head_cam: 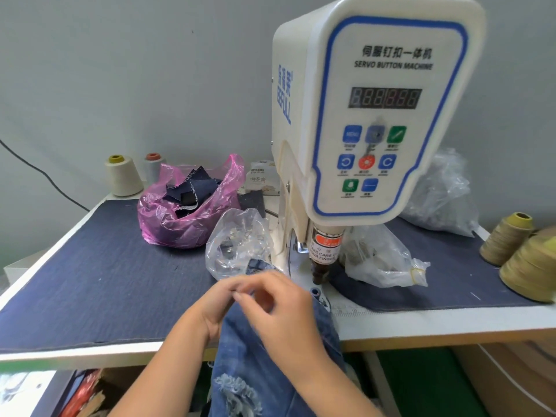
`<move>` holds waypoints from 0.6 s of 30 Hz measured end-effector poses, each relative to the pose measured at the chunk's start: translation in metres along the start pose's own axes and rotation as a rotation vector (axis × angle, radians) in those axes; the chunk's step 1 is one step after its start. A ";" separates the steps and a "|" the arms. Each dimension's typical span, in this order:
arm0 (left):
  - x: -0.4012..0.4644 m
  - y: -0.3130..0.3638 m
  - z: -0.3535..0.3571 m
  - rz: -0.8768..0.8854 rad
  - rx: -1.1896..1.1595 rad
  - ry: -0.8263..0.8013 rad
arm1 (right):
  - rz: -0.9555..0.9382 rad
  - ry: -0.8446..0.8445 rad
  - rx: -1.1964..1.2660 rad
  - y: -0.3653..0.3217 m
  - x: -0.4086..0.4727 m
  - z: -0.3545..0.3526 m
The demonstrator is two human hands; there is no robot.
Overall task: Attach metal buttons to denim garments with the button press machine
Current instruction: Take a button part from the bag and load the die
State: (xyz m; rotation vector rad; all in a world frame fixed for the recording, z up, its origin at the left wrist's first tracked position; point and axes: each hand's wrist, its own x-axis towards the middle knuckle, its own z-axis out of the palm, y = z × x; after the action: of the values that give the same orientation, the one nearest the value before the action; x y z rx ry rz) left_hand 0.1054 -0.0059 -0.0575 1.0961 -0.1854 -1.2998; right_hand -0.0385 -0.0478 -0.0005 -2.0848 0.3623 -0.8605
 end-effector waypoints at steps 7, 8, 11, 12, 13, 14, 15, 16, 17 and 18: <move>0.001 0.002 0.001 -0.033 0.065 -0.035 | 0.457 0.290 0.385 0.048 -0.025 -0.076; 0.001 0.001 0.000 -0.029 0.062 -0.032 | 0.490 0.288 0.405 0.055 -0.020 -0.079; 0.002 0.001 -0.001 -0.024 0.058 -0.021 | 0.501 0.190 0.402 0.063 -0.008 -0.079; 0.001 0.001 -0.001 -0.024 0.059 -0.026 | 0.489 0.151 0.401 0.065 -0.006 -0.077; 0.001 0.002 -0.001 -0.019 0.064 -0.032 | 0.479 0.122 0.397 0.065 -0.004 -0.075; 0.001 0.002 -0.001 -0.018 0.065 -0.039 | 0.469 0.105 0.388 0.066 -0.002 -0.074; 0.001 0.002 -0.001 -0.019 0.067 -0.044 | 0.463 0.095 0.377 0.066 -0.001 -0.073; 0.001 0.002 -0.001 -0.023 0.072 -0.047 | 0.456 0.090 0.364 0.068 0.001 -0.072; 0.001 0.002 -0.001 -0.026 0.075 -0.047 | 0.451 0.086 0.350 0.069 0.002 -0.071; 0.001 0.002 -0.001 -0.031 0.075 -0.047 | 0.442 0.079 0.335 0.071 0.002 -0.071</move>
State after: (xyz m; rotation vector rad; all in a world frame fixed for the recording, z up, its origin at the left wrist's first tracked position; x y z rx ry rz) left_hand 0.1081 -0.0063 -0.0570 1.1362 -0.2549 -1.3568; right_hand -0.0826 -0.1341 -0.0255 -1.5824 0.6463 -0.6820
